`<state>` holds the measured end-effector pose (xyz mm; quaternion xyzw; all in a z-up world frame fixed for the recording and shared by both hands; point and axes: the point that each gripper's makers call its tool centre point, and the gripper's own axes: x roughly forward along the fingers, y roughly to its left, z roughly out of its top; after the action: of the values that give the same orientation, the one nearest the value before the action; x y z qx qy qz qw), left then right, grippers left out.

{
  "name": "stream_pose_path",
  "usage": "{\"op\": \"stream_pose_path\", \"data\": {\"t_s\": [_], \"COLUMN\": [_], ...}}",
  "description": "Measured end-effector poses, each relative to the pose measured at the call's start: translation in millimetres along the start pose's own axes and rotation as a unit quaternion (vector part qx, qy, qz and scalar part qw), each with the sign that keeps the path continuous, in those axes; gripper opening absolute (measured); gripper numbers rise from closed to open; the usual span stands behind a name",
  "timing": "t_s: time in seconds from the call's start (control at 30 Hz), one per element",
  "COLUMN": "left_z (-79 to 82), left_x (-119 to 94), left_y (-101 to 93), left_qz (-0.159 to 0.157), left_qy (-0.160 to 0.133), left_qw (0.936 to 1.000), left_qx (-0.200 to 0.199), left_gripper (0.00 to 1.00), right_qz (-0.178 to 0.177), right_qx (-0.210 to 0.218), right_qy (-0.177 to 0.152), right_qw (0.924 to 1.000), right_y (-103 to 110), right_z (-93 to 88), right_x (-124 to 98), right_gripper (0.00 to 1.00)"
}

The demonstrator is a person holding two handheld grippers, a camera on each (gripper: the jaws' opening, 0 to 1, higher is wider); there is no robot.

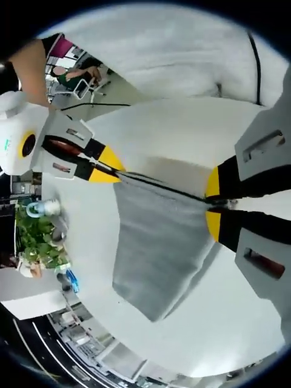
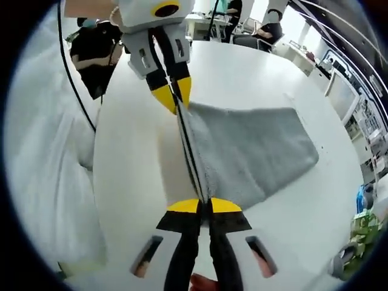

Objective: Fold the towel on the table until its edges align and the towel forms a compact rectangular stack.

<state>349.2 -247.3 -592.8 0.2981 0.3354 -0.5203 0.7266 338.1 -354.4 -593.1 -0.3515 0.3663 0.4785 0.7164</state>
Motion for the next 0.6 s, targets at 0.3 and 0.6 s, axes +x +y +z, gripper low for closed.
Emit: {"op": "stream_pose_path", "data": {"t_s": [0.3, 0.6], "left_z": [11.9, 18.9], "left_x": [-27, -51], "left_y": [-7.5, -20.6], "left_qz": [0.007, -0.016], "left_qy": [-0.010, -0.011], "left_qw": [0.9999, 0.9997], "left_qx": [0.007, -0.012], "left_gripper": [0.06, 0.06], "right_qz": [0.000, 0.015], "right_qx": [0.016, 0.024], "right_qy": [-0.012, -0.012], "right_qw": [0.9998, 0.9995], "right_y": [4, 16], "right_z": [14.7, 26.3], "right_x": [-27, -46], "right_gripper": [0.01, 0.01]}}
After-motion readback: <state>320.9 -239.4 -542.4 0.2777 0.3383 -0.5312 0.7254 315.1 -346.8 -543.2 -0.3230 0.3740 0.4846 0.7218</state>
